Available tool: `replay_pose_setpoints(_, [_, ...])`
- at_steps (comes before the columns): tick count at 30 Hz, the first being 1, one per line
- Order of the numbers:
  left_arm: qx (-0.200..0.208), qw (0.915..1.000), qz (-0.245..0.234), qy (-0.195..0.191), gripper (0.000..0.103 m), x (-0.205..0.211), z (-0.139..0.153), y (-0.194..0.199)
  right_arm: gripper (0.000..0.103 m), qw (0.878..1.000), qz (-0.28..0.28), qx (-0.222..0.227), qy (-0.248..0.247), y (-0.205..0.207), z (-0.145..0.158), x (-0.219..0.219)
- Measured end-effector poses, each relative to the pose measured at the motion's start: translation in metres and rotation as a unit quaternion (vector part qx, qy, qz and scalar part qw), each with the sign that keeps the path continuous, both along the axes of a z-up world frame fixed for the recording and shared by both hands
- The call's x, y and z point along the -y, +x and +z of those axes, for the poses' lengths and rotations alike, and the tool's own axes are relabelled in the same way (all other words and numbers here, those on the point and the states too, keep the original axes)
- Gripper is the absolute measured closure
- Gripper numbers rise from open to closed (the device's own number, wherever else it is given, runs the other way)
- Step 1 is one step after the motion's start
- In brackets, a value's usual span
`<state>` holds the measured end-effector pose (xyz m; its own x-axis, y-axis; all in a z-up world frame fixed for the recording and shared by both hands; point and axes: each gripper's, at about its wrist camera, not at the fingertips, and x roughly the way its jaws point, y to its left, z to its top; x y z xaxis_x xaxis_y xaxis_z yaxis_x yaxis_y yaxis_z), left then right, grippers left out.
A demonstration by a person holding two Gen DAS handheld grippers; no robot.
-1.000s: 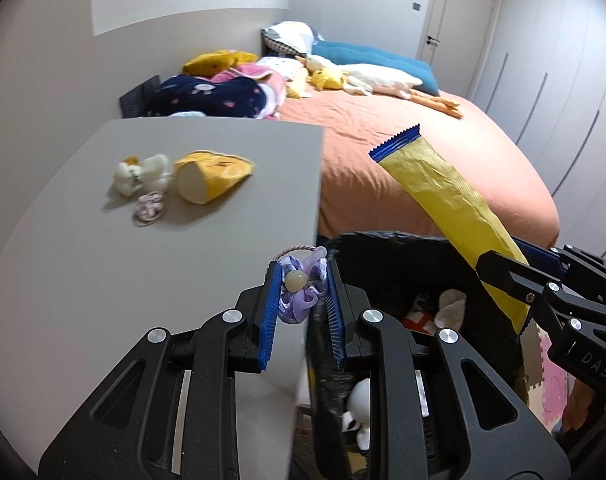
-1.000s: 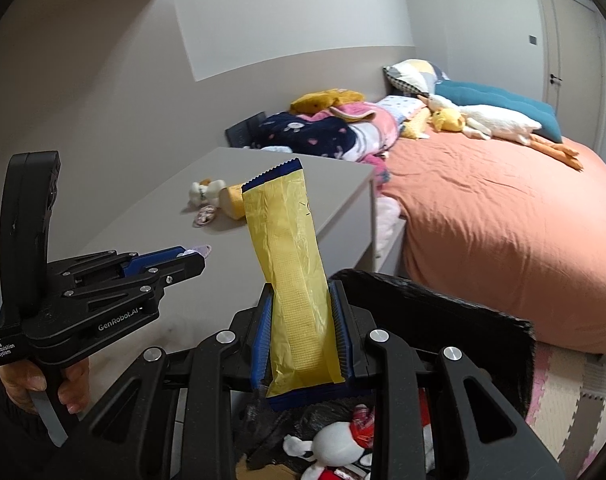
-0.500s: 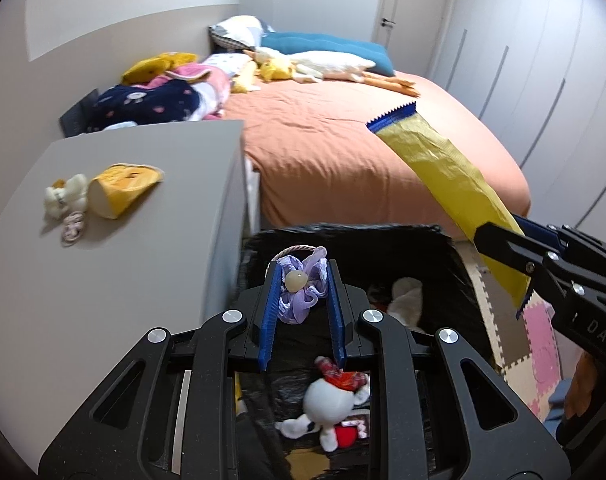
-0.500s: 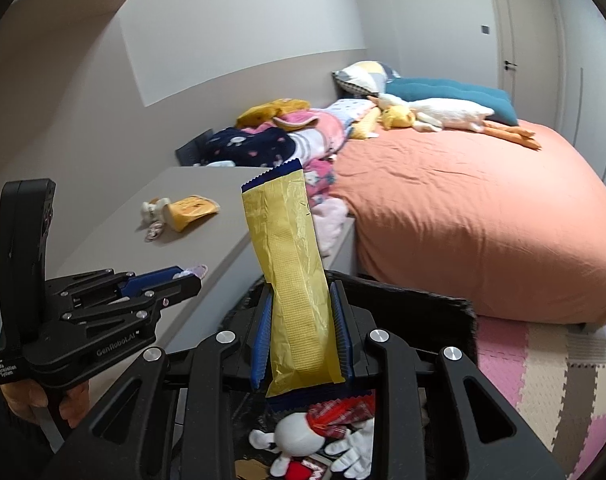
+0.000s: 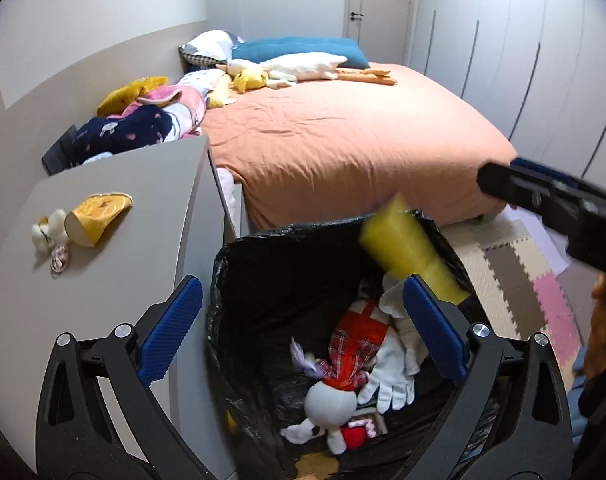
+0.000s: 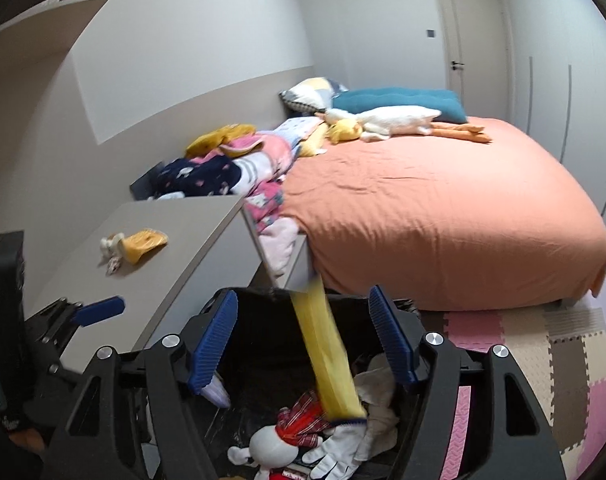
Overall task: Organize soft objects
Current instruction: 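Open both tools over the bin to drop the pouch and hair tie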
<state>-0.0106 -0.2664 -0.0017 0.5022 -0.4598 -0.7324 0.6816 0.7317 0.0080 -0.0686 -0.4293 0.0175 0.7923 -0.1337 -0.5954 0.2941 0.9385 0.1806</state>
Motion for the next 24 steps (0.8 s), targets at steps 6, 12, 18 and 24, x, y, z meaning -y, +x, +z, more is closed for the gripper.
replay_pose_setpoints(6, [-0.009, 0.9999, 0.009, -0.006, 0.006, -0.006, 0.000, 0.007, 0.031, 1.000, -0.007, 0.001, 0.008, 0.001, -0.002, 0.004])
replay_pose_setpoints(12, [-0.010, 0.9999, 0.011, 0.002, 0.006, -0.008, -0.005, 0.008, 0.030, 1.000, 0.001, -0.006, 0.008, 0.006, -0.005, -0.002])
replay_pose_setpoints(18, [-0.012, 0.9996, 0.024, 0.002, 0.006, -0.018, -0.008, 0.015, 0.030, 1.000, 0.014, -0.015, 0.006, 0.017, -0.009, -0.012])
replay_pose_setpoints(24, [-0.021, 0.9986, 0.049, -0.003, 0.006, -0.038, -0.013, 0.028, 0.030, 0.999, 0.029, -0.022, 0.003, 0.032, -0.013, -0.026])
